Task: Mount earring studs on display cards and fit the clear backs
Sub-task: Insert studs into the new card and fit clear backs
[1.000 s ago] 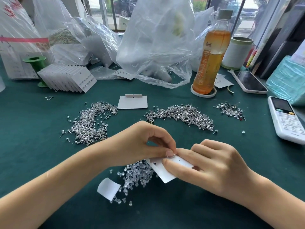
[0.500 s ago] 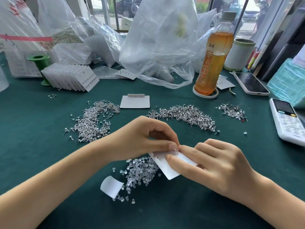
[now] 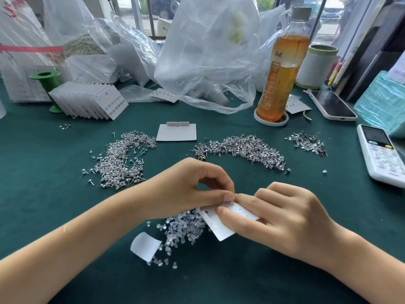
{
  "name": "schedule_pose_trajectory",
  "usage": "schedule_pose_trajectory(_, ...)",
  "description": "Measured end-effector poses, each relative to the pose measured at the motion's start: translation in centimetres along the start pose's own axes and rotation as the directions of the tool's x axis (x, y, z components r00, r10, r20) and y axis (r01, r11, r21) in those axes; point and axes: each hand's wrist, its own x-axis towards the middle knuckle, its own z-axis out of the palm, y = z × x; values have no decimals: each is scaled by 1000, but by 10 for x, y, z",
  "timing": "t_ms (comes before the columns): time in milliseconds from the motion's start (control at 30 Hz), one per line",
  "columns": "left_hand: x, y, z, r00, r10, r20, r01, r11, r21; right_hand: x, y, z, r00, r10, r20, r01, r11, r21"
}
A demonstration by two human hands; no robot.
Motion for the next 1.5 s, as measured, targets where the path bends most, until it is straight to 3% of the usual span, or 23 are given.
schedule_pose_trajectory(800, 3, 5, -9, 987, 22, 160, -30, 998, 49, 2, -4, 0, 999, -34, -25, 33, 999, -23)
schedule_pose_trajectory(867, 5, 5, -9, 992, 23, 127, -19, 999, -29, 3, -2, 2, 999, -8, -46, 7, 1000, -4)
schedule_pose_trajectory(933, 7, 5, -10, 999, 15, -34, -21, 985, -170, 4, 1, 3, 994, 86, -67, -79, 992, 99)
schedule_pose_trajectory(1000, 8, 5, -11, 966, 23, -257, -84, 970, -228, 8, 1, 1, 923, 380, -60, -337, 874, 350)
schedule_pose_trajectory(1033, 8, 5, -11, 939, 55, -340, -124, 975, -182, 12, 1, -1, 820, 573, 3, -495, 705, 509)
schedule_pose_trajectory(1067, 7, 5, -10, 914, 119, -387, -155, 986, -63, 14, 1, -1, 694, 710, 117, -590, 469, 657)
schedule_pose_trajectory(1100, 5, 4, -9, 899, 195, -391, -167, 980, 104, 15, 2, 0, 586, 773, 245, -611, 222, 760)
schedule_pose_trajectory(1133, 4, 3, -5, 895, 263, -361, -174, 950, 259, 17, 3, 0, 522, 780, 346, -593, 40, 804)
schedule_pose_trajectory(1167, 4, 1, -2, 897, 303, -321, -175, 912, 371, 18, 5, -1, 489, 768, 413, -581, -66, 811)
schedule_pose_trajectory(1233, 5, 0, 4, 900, 328, -289, -155, 857, 491, 21, 6, -1, 470, 723, 507, -564, -196, 802)
schedule_pose_trajectory(1333, 6, 1, 4, 873, 350, -339, -128, 836, 533, 25, 5, 1, 448, 685, 574, -530, -314, 788)
schedule_pose_trajectory(1500, 3, 0, -11, 884, 300, -358, -71, 844, 531, 40, 8, 9, 449, 654, 609, -533, -350, 770)
